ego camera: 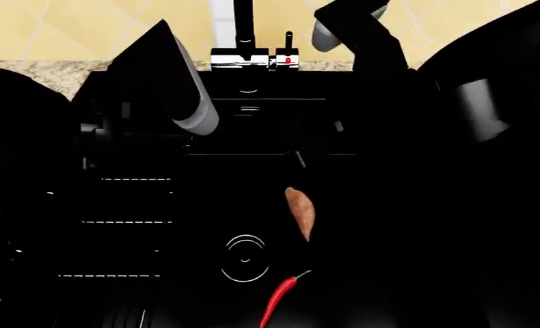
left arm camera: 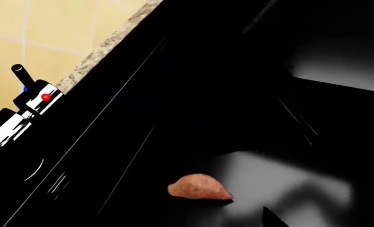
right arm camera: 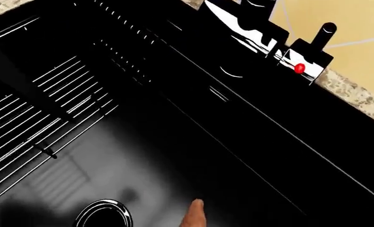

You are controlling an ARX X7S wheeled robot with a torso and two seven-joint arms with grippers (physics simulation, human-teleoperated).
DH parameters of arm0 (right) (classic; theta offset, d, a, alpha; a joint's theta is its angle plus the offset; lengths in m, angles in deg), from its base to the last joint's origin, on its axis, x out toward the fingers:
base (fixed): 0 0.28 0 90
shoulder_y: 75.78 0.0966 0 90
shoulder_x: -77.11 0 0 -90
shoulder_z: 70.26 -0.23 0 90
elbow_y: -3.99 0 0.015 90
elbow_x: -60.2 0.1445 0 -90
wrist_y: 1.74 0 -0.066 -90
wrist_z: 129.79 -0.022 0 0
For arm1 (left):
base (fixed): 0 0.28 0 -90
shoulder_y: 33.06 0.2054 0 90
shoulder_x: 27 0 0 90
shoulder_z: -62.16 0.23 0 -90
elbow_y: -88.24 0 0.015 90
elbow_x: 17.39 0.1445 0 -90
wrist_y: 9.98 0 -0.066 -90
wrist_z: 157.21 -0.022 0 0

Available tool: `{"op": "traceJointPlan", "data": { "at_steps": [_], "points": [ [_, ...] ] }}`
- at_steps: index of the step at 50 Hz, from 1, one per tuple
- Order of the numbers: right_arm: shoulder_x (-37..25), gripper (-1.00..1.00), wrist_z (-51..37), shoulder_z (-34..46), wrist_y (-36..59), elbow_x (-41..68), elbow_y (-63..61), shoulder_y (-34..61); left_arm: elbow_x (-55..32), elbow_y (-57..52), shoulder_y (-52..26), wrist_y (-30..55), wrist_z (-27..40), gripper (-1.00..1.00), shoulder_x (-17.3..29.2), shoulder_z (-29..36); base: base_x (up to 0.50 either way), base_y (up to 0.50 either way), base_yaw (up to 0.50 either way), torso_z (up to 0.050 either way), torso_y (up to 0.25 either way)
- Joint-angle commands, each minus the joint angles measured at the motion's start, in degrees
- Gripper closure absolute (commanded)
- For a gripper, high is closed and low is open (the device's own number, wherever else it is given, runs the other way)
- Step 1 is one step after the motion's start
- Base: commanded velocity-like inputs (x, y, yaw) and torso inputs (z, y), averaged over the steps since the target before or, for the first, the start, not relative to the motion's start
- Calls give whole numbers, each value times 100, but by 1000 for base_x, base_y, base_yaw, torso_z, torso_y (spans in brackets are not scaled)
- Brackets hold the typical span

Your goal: Pick up the fruits and vegetables and place them in the sink. Turn on the sink faucet to wash them. Then turn the sink off and put them in the tray.

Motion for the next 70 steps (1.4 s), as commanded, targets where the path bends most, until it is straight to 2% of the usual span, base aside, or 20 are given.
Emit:
{"op": "traceJointPlan", "data": {
  "at_steps": [1, 14, 24, 29, 44, 55, 70],
  "points": [
    [567, -100, -158, 152, -3, 576, 845, -538, -21, -31, -13, 27, 157, -100, -76, -82, 0, 0, 0, 0, 0],
    [1123, -100, 219, 501, 34, 462, 1847, -1041, -98, -15, 3, 2, 210, -100, -42, -56, 0, 0, 0, 0, 0],
    [1535, -100, 682, 813, -143, -93, 2630, -1269, -168, -47, 57, -24, 255, -100, -37, -59, 0, 0, 0, 0, 0],
    [1631, -100, 568, 961, -153, -249, 3080, -1314, -202, -14, 91, -92, 258, -100, -48, -58, 0, 0, 0, 0, 0],
    [1718, -100, 609, 1131, -85, -347, 3502, -1542, -284, 0, 108, -112, 312, -100, -36, -63, 0, 0, 0, 0, 0],
    [2092, -100, 1204, 1410, -170, -685, 4053, -1840, -353, -12, 102, -98, 353, -100, -22, -58, 0, 0, 0, 0, 0],
    [2477, -100, 1577, 1771, -320, -1118, 4461, -2216, -492, -116, 132, -19, 418, -100, 2, -113, 0, 0, 0, 0, 0]
  ]
}}
